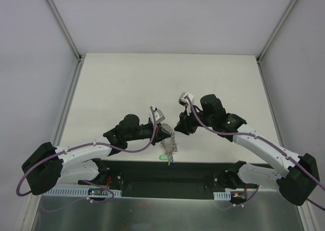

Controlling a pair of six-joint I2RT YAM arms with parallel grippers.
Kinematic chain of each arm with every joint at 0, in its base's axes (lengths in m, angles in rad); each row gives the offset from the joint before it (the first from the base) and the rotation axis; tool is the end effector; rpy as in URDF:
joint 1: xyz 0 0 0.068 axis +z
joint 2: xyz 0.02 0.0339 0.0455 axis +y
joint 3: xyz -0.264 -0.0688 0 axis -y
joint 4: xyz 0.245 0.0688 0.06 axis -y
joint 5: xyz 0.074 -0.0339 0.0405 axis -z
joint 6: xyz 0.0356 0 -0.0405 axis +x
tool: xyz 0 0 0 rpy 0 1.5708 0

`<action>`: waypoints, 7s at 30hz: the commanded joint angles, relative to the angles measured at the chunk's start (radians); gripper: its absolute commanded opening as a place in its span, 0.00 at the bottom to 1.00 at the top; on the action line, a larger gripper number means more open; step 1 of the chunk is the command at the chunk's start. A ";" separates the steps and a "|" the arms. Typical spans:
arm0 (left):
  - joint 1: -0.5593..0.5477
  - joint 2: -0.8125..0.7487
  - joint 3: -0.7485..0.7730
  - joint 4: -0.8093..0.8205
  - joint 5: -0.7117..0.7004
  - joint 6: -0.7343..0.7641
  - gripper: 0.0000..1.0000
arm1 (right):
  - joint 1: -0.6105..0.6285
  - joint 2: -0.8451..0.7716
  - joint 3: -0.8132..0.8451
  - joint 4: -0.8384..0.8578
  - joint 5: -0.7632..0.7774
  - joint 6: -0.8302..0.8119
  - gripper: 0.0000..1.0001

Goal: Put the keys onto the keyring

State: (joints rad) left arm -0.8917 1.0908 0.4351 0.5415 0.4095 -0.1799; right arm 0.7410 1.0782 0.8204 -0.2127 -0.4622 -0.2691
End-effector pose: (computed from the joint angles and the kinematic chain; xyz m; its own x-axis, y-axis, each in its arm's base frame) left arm 0.1365 -0.1916 0.2337 -0.2426 0.0392 -0.9693 0.9339 0.2799 -0.2224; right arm 0.1676 0.1749 0.2937 -0.0838 -0.3992 -0.9130 -0.9541 0.2966 -0.0421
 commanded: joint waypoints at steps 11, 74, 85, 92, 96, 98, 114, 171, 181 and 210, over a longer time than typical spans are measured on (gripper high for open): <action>-0.012 -0.052 -0.012 0.095 0.012 0.072 0.00 | -0.057 0.094 -0.012 0.128 -0.300 -0.005 0.38; 0.047 -0.043 0.050 0.037 0.060 0.057 0.43 | 0.006 0.138 0.201 -0.188 -0.133 -0.243 0.01; -0.044 0.004 0.028 0.106 -0.141 -0.073 0.40 | 0.017 0.149 0.198 -0.162 -0.113 -0.208 0.01; -0.064 0.050 0.050 0.112 -0.201 -0.118 0.33 | 0.024 0.143 0.200 -0.162 -0.105 -0.200 0.01; -0.069 0.069 0.051 0.136 -0.213 -0.133 0.29 | 0.024 0.146 0.203 -0.163 -0.104 -0.199 0.01; -0.070 0.083 0.056 0.140 -0.209 -0.136 0.26 | 0.026 0.146 0.203 -0.165 -0.104 -0.199 0.01; -0.075 0.037 0.039 0.155 -0.224 -0.095 0.00 | 0.040 0.105 0.184 -0.197 0.019 -0.194 0.01; -0.072 0.242 0.240 -0.354 -0.288 -0.067 0.52 | -0.092 0.161 -0.102 -0.002 0.349 0.235 0.50; -0.023 0.242 0.179 -0.359 -0.316 -0.109 0.51 | -0.091 0.377 -0.089 0.110 0.264 0.251 0.46; 0.102 -0.403 0.070 -0.521 -0.541 -0.125 0.61 | -0.052 0.359 0.424 -0.422 0.766 -0.305 0.01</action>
State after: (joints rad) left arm -0.7967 0.7666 0.4923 0.1097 -0.0521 -0.2802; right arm 0.6365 1.4055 1.2102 -0.5346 0.1928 -0.4683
